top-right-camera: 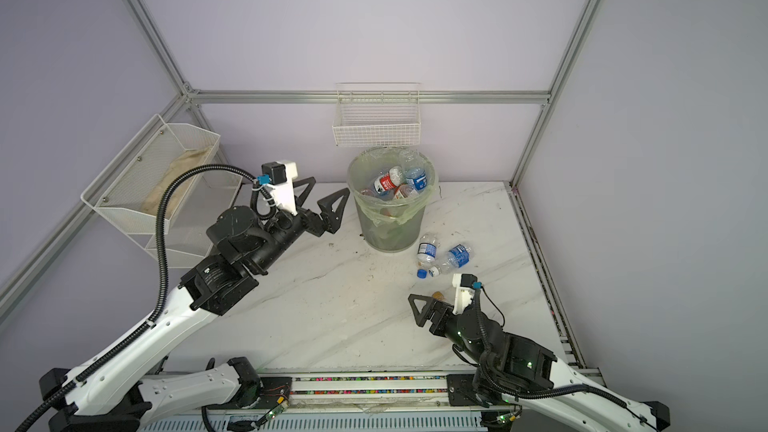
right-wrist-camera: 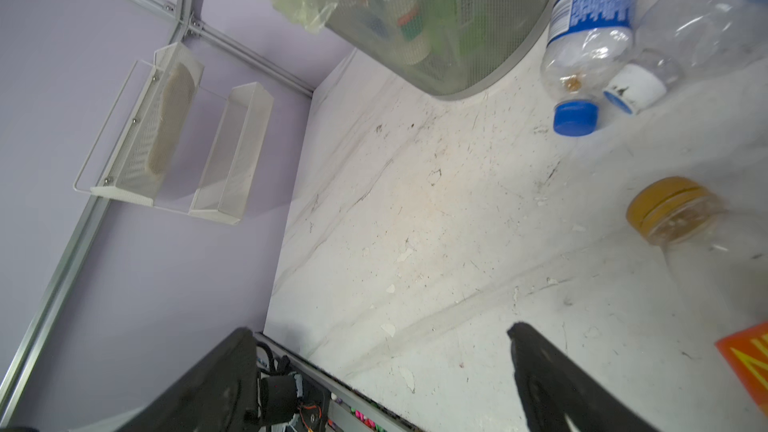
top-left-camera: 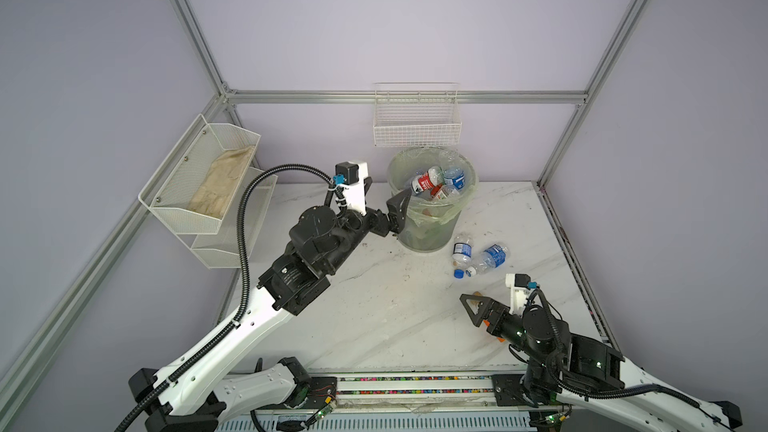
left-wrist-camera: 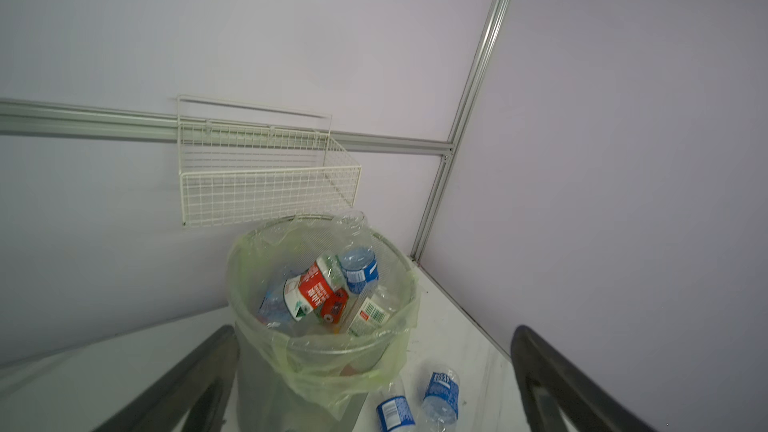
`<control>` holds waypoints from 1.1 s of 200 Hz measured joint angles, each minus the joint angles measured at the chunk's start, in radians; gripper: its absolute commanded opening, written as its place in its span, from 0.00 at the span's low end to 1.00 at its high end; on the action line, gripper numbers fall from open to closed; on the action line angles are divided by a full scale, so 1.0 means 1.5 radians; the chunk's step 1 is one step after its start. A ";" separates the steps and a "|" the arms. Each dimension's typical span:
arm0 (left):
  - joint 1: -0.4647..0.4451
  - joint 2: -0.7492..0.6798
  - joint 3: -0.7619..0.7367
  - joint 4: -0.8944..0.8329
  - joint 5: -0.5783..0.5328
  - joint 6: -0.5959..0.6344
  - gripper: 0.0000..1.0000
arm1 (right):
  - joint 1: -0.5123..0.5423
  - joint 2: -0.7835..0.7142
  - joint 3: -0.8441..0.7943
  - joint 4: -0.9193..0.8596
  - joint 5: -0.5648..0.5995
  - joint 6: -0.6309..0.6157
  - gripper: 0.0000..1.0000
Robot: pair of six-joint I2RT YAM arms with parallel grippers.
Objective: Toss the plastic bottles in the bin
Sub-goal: 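Open the left gripper to drop the blue-labelled bottle into the bin, then withdraw the left gripper while the right gripper lowers onto the orange NFC bottle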
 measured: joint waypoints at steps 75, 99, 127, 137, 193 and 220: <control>-0.001 -0.272 -0.286 -0.071 -0.032 -0.136 1.00 | 0.000 0.154 0.093 -0.271 0.161 0.183 0.98; -0.001 -0.278 -0.329 -0.084 -0.019 -0.171 1.00 | 0.000 0.281 0.098 -0.288 0.180 0.192 0.97; -0.003 -0.265 -0.346 -0.102 -0.003 -0.191 1.00 | -0.004 0.396 0.103 -0.274 0.183 0.175 0.97; -0.004 -0.261 -0.347 -0.104 0.002 -0.194 1.00 | -0.015 0.414 0.103 -0.254 0.175 0.157 0.97; -0.006 -0.296 -0.381 -0.115 0.013 -0.212 1.00 | -0.206 0.425 0.020 -0.090 0.068 0.019 0.97; -0.006 -0.324 -0.395 -0.132 0.012 -0.218 1.00 | -0.231 0.435 0.011 -0.049 0.051 0.000 0.97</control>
